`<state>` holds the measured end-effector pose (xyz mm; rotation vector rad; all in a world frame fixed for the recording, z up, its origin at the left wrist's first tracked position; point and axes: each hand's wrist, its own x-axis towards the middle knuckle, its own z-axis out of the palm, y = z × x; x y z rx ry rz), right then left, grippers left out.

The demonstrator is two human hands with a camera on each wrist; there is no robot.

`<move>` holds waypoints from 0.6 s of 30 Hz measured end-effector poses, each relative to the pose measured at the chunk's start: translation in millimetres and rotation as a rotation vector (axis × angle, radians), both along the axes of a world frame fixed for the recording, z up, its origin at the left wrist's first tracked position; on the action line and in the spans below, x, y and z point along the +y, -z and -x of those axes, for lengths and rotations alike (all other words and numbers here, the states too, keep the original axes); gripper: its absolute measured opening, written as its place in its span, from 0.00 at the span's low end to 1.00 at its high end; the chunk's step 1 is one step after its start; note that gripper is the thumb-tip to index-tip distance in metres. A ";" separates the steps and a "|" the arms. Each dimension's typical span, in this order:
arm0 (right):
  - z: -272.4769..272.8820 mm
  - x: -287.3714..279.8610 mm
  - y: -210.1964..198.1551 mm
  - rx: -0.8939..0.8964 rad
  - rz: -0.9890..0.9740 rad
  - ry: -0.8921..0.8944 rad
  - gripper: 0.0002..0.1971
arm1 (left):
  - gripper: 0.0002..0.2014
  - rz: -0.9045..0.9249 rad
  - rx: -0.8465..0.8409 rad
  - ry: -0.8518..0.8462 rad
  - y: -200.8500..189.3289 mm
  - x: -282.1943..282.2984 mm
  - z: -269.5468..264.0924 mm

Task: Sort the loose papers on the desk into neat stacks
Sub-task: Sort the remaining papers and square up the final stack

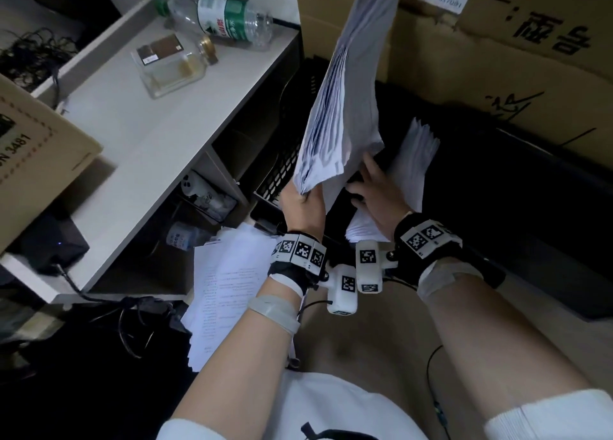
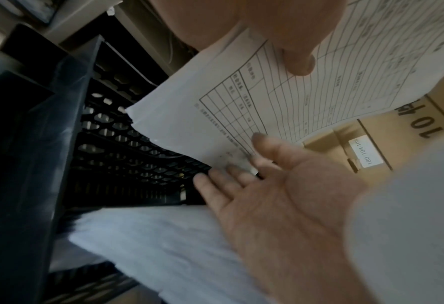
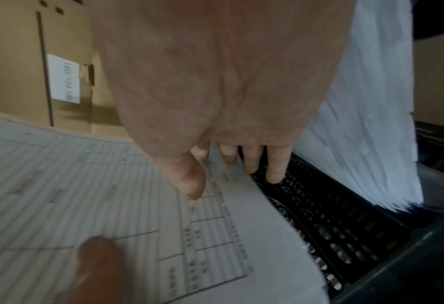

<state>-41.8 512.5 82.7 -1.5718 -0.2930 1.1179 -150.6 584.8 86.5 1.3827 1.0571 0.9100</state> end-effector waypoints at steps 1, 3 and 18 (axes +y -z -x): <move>-1.1 1.3 -2.1 -0.007 -0.004 -0.004 0.44 | 0.22 0.007 0.003 -0.002 3.5 -3.1 -1.3; -6.5 0.6 -7.6 -0.005 -0.014 0.042 0.41 | 0.12 0.015 0.022 -0.001 10.0 -8.6 -5.8; -21.0 -32.0 -15.3 -0.034 -0.050 0.100 0.26 | 0.18 0.142 0.408 0.327 48.8 -10.0 -31.7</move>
